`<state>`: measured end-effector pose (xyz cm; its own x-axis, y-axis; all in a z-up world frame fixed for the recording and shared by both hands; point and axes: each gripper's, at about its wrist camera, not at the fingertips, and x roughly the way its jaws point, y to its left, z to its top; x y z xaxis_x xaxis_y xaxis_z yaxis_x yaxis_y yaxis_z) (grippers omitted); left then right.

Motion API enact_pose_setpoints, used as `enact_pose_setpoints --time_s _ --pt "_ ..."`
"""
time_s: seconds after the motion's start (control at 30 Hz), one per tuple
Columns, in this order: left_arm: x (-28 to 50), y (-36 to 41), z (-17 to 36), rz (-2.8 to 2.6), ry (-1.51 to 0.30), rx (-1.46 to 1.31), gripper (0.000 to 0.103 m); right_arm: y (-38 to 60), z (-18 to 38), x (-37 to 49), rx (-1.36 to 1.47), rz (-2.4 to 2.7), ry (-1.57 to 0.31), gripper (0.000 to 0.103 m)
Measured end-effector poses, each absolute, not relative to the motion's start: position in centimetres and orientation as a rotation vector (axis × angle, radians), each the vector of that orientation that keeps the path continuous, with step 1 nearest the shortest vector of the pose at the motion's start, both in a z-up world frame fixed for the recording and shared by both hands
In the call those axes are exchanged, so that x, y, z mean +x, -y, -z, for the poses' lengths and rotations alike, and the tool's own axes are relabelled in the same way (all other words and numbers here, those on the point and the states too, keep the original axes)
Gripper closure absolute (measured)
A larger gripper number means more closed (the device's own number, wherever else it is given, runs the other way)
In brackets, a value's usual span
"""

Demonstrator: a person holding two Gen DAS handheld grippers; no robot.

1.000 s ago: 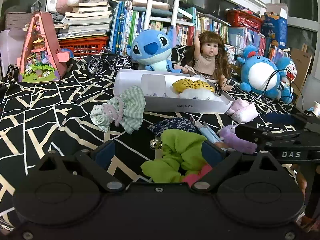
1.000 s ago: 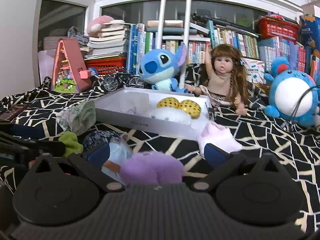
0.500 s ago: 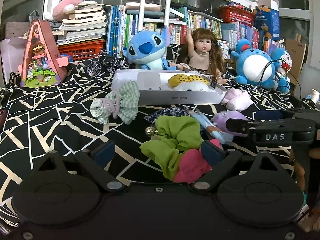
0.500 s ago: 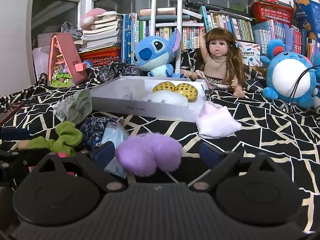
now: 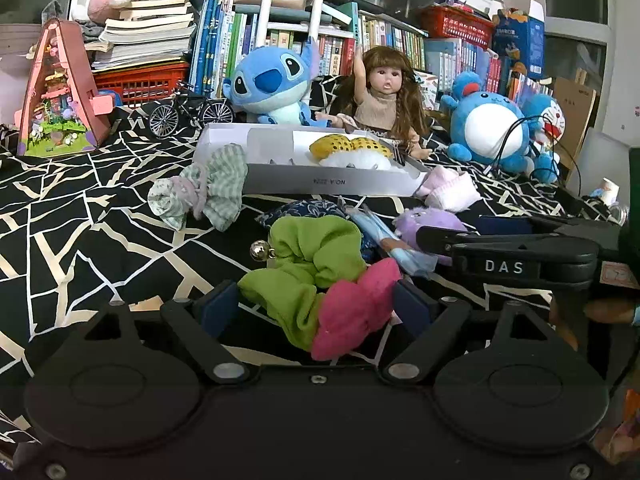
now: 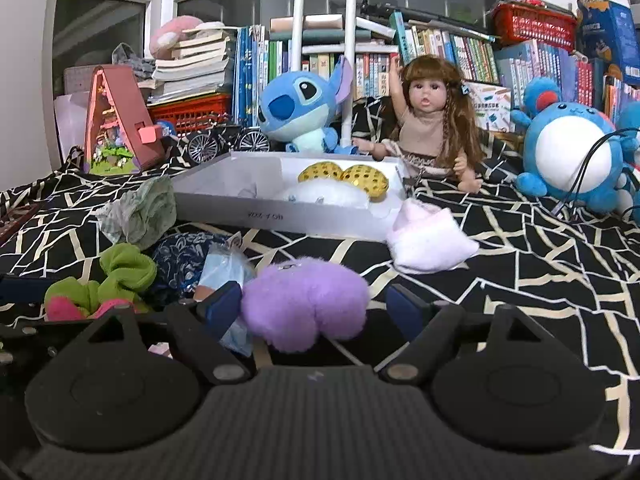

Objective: Organize soft objects
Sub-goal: 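Grasp the purple plush with the right tool while the left tool grasps the green and pink scrunchies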

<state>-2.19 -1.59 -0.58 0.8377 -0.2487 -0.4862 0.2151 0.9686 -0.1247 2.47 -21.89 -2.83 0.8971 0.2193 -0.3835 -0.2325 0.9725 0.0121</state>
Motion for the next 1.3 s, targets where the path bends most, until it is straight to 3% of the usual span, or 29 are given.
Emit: enact_pose_setpoints --time_s 0.47,0.6,0.7,0.77,1.3 --pt "-2.0 2.4 1.1 0.219 -0.513 -0.014 0.018 21.6 3.6 4.6 0.023 -0.225 -0.438 0.012" --pt "-1.4 2.9 1.8 0.219 -0.542 -0.01 0.029 21.8 4.0 5.2 0.059 -0.226 -0.455 0.012" --pt "-1.4 2.8 1.7 0.23 -0.537 -0.018 0.044 21.8 4.0 5.3 0.06 -0.23 -0.457 0.012" --pt "-1.6 2.7 1.5 0.238 -0.534 -0.018 0.053 21.9 3.9 5.2 0.07 -0.254 -0.466 0.026" --pt "-1.6 1.8 -1.2 0.198 -0.496 0.008 0.057 22.5 2.0 4.7 0.101 -0.254 -0.422 0.027"
